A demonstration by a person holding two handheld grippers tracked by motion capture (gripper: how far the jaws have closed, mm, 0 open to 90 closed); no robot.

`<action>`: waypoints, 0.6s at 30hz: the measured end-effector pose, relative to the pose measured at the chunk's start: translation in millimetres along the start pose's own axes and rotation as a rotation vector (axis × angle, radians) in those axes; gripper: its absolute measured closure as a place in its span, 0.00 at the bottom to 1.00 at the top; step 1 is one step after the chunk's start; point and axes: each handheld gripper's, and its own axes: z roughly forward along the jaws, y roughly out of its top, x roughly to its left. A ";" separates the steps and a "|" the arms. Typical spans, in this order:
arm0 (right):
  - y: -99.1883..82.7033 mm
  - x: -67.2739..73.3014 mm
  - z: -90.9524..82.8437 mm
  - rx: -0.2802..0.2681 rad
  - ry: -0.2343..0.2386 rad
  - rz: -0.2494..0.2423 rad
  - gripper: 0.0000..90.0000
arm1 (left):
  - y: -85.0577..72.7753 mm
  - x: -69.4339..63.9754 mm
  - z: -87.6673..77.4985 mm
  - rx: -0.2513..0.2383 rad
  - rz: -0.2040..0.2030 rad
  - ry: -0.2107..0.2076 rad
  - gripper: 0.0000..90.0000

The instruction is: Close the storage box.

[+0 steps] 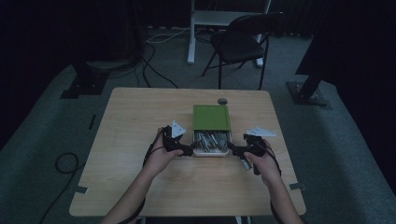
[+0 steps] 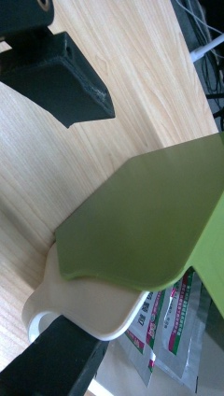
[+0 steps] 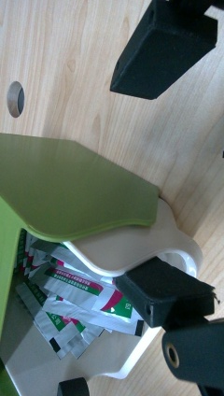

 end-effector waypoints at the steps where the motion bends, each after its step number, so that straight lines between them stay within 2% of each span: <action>1: 0.9 -0.4 0.7 0.001 -0.001 -0.002 0.14 | 0.5 0.2 0.4 0.002 0.001 0.002 0.03; 10: 3.4 -1.6 5.9 -0.007 -0.028 0.014 0.14 | 0.9 1.0 5.4 -0.003 -0.001 0.029 0.03; 18: 6.1 -2.0 9.0 -0.006 -0.046 0.011 0.14 | 3.3 3.8 9.1 0.004 -0.001 0.035 0.03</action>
